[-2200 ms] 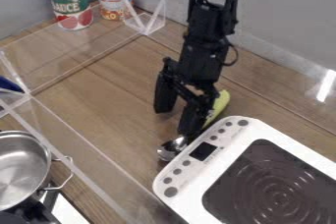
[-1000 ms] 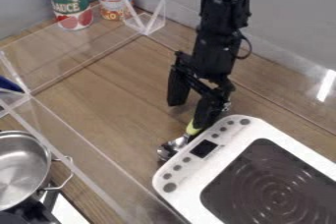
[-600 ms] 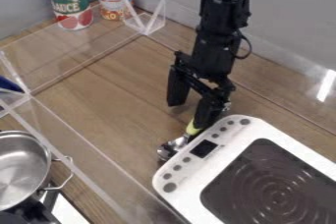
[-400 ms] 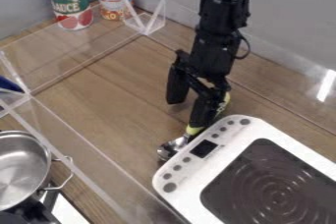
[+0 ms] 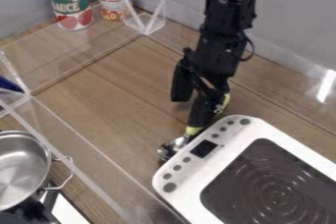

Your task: Put green spoon on the white and black stove top

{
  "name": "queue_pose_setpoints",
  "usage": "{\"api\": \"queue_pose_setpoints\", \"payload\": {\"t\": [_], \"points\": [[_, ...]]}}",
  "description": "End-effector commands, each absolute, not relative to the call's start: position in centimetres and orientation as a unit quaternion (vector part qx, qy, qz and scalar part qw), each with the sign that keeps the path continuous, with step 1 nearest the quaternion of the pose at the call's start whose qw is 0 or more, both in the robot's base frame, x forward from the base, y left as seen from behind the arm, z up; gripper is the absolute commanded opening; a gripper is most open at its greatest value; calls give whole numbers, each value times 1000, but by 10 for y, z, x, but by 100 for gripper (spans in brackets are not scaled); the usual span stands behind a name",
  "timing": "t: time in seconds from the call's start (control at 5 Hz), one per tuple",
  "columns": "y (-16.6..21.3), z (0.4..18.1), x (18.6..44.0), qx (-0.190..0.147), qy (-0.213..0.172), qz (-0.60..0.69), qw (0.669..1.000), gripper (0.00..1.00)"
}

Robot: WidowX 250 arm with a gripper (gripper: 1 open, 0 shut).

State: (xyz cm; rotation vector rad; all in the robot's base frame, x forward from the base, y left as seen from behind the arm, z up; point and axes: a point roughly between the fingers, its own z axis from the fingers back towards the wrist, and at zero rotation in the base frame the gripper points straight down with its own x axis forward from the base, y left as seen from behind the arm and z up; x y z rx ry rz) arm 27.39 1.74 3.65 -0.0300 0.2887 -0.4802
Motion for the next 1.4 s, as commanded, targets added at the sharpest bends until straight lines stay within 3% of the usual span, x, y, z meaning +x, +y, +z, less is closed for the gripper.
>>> {"api": "queue_pose_setpoints", "payload": {"t": [0.0, 0.4, 1.0, 1.2], "points": [[13, 56, 280, 5, 105, -248, 963, 100], [18, 59, 280, 12, 96, -280, 955, 100], [9, 50, 293, 21, 82, -318, 944, 100], [9, 47, 285, 20, 78, -299, 951, 100]]}}
